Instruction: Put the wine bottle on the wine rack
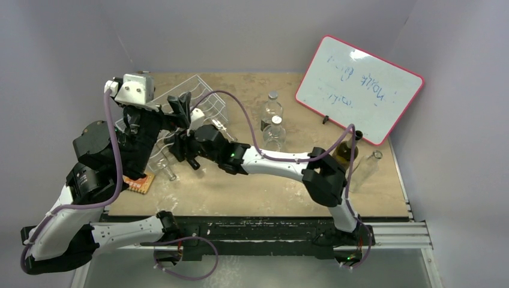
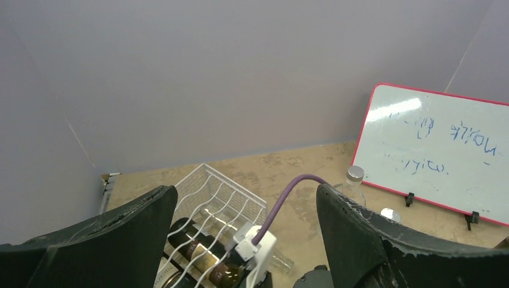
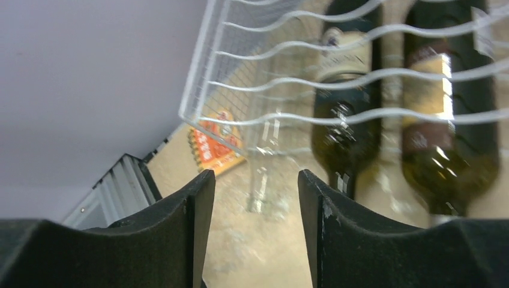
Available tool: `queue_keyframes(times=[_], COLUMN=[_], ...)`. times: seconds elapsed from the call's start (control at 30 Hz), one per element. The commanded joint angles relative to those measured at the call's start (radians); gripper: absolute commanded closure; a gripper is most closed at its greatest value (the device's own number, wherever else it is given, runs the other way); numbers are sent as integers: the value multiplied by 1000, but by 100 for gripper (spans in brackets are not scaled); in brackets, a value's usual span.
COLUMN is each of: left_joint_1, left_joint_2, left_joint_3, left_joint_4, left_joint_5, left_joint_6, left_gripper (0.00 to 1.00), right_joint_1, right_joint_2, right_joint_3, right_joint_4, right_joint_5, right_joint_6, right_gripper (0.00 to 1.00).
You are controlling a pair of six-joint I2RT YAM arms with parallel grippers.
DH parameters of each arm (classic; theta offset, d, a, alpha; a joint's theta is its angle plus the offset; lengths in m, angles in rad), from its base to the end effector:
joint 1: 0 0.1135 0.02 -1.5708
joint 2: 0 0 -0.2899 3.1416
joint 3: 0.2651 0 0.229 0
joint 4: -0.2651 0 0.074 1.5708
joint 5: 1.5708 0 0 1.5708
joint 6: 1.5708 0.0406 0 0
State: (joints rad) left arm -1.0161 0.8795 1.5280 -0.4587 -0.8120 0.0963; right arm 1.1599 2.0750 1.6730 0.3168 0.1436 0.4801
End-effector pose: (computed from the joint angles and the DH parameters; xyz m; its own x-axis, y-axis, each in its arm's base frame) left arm 0.0646 -0.0484 0.5374 0.1191 -0.0665 -0.9907 0.1990 0.9791 -0.0418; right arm 0.2053 0.4567 0.3264 -0.4229 0.1738 -0.8894 -0.7385 0.5026 0.4494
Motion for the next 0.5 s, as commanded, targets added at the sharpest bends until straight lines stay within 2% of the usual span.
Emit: queue_keyframes(times=[0.0, 0.13, 0.27, 0.37, 0.47], left_joint_1=[-1, -2, -2, -3, -2], left_joint_2=[-15, -26, -32, -38, -42], left_joint_3=[8, -21, -40, -62, -80], left_joint_4=[26, 34, 37, 43, 45], left_joint_5=[13, 1, -10, -15, -26], left_joint_6=[-21, -24, -25, -29, -33], left_gripper=[14, 14, 14, 14, 13], right_joint_1=[-66, -96, -101, -100, -100], right_joint_2=[-114, -205, -217, -198, -170], right_joint_3=[-121, -262, -310, -313, -297], right_joint_4=[-97, -143, -256, -320, -347], right_joint_5=[55, 33, 18, -1, -16], right_joint_6=[41, 61, 81, 98, 101], right_gripper=[48, 64, 78, 85, 88])
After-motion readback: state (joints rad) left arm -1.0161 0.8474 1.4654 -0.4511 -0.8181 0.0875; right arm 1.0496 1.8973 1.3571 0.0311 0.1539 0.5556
